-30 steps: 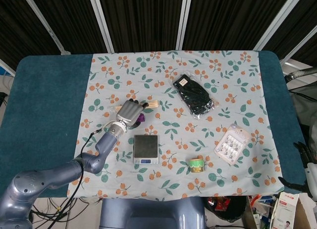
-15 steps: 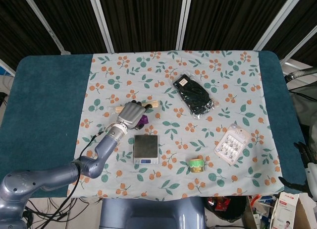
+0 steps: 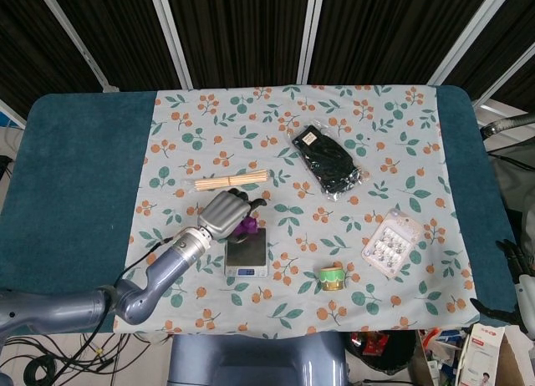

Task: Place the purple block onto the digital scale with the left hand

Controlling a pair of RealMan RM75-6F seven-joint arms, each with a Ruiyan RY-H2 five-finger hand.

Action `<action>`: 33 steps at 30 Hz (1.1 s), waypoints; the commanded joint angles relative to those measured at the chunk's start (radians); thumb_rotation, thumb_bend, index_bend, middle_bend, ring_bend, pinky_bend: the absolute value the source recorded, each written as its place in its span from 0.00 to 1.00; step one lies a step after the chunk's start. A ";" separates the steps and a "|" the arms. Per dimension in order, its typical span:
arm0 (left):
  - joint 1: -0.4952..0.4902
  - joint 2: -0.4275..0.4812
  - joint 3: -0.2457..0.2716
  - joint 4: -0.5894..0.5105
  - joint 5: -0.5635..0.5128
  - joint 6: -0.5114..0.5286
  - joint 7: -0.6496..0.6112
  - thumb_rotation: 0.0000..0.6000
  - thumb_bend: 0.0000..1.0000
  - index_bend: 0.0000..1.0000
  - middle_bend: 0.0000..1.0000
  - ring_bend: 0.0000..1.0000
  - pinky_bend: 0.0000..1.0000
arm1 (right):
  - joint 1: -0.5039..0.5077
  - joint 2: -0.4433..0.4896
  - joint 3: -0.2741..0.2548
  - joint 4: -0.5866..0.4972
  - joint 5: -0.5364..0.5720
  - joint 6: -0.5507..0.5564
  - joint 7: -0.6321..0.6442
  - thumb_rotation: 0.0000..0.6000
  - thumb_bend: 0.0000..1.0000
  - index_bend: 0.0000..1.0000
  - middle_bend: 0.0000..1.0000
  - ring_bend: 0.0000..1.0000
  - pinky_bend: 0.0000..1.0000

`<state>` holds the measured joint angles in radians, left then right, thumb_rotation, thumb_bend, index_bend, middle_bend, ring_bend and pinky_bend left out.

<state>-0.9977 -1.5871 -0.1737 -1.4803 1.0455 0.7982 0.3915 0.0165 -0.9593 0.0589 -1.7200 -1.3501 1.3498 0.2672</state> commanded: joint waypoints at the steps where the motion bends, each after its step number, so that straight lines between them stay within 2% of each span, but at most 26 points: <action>1: -0.001 0.010 0.022 -0.031 -0.017 -0.012 0.029 1.00 0.39 0.23 0.53 0.27 0.27 | 0.000 0.000 0.001 0.000 0.000 0.001 -0.001 1.00 0.08 0.00 0.00 0.13 0.18; 9: -0.020 -0.026 0.043 -0.019 -0.043 -0.026 0.066 1.00 0.36 0.23 0.52 0.27 0.27 | -0.001 0.001 0.002 0.002 0.002 0.003 0.001 1.00 0.08 0.00 0.00 0.13 0.18; 11: -0.024 -0.031 0.046 -0.016 -0.048 -0.026 0.074 1.00 0.28 0.23 0.50 0.27 0.27 | -0.002 0.001 0.003 0.003 0.001 0.004 0.002 1.00 0.08 0.00 0.00 0.13 0.18; 15: -0.030 -0.037 0.047 -0.019 -0.051 -0.015 0.089 1.00 0.07 0.21 0.42 0.27 0.27 | -0.001 0.001 0.003 0.005 0.000 0.003 0.005 1.00 0.08 0.00 0.00 0.13 0.18; 17: -0.031 -0.042 0.048 -0.020 -0.044 -0.004 0.095 1.00 0.01 0.20 0.40 0.27 0.27 | -0.001 0.001 0.003 0.005 -0.001 0.001 0.005 1.00 0.08 0.00 0.00 0.13 0.18; 27: -0.022 -0.018 0.049 -0.068 -0.048 0.015 0.088 1.00 0.00 0.17 0.31 0.21 0.24 | -0.002 0.000 0.004 0.006 -0.002 0.004 0.003 1.00 0.08 0.00 0.00 0.13 0.18; 33: 0.020 0.075 0.038 -0.199 -0.002 0.093 0.063 1.00 0.01 0.13 0.25 0.13 0.17 | -0.001 -0.002 0.006 0.008 0.004 0.005 -0.005 1.00 0.08 0.00 0.00 0.13 0.18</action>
<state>-0.9978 -1.5544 -0.1329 -1.6300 1.0190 0.8605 0.4661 0.0150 -0.9610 0.0644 -1.7125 -1.3467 1.3541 0.2625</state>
